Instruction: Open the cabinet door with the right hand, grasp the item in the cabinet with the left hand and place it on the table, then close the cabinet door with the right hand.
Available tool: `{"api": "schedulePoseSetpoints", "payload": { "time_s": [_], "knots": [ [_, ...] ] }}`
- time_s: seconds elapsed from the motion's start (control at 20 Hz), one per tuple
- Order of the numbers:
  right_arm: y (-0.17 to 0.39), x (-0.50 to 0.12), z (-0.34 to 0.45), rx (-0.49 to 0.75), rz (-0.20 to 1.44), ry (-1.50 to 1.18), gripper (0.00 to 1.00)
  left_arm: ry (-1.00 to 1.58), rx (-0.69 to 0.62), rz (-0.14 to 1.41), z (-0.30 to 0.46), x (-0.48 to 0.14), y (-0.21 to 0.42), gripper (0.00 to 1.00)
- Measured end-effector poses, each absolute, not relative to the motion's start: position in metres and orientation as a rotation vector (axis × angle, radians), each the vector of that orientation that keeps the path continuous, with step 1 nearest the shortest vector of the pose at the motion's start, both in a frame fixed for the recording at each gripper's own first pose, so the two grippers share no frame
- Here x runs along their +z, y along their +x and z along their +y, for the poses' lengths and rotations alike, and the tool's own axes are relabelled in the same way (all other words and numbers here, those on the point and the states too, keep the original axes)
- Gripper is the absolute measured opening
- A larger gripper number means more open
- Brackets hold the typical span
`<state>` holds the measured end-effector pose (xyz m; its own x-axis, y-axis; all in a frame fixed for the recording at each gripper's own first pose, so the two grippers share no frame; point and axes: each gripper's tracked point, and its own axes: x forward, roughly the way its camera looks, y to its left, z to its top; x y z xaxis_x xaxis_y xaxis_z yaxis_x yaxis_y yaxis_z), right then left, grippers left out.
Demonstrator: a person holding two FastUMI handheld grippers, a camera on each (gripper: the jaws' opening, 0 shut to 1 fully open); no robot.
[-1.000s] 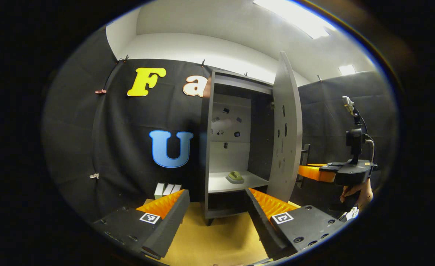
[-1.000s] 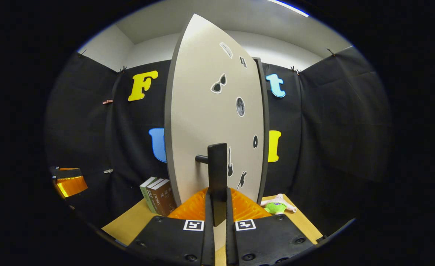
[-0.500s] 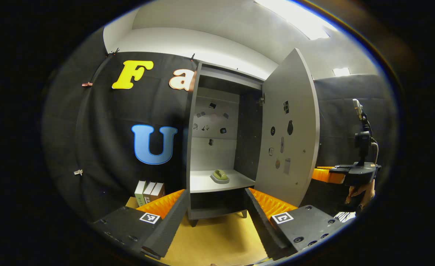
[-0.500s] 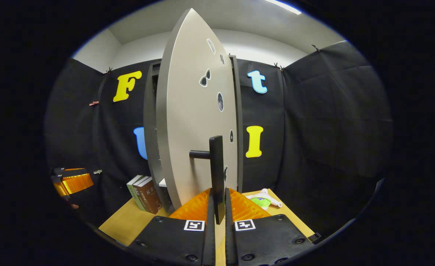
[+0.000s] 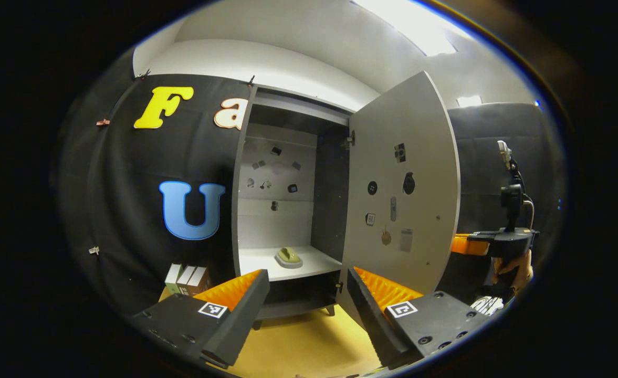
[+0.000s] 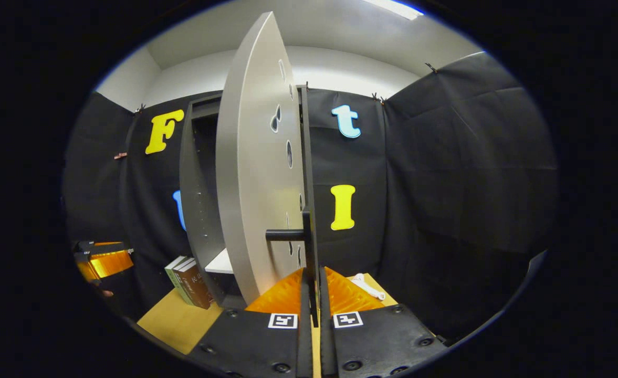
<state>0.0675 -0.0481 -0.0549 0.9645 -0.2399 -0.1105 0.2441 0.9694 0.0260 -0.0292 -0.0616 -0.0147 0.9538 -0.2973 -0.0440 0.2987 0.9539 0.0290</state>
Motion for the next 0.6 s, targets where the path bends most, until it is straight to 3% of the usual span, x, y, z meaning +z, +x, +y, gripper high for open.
{"api": "schedulePoseSetpoints", "payload": {
  "time_s": [0.35,0.6],
  "knots": [
    [0.070,-0.056,-0.055,-0.176,0.126,0.077,0.10,0.057,-0.315,0.029,-0.083,-0.011,-0.020,0.95],
    [0.048,-0.060,-0.065,-0.206,0.147,0.052,0.10,0.058,-0.296,0.054,-0.074,-0.021,-0.016,0.95]
  ]
}}
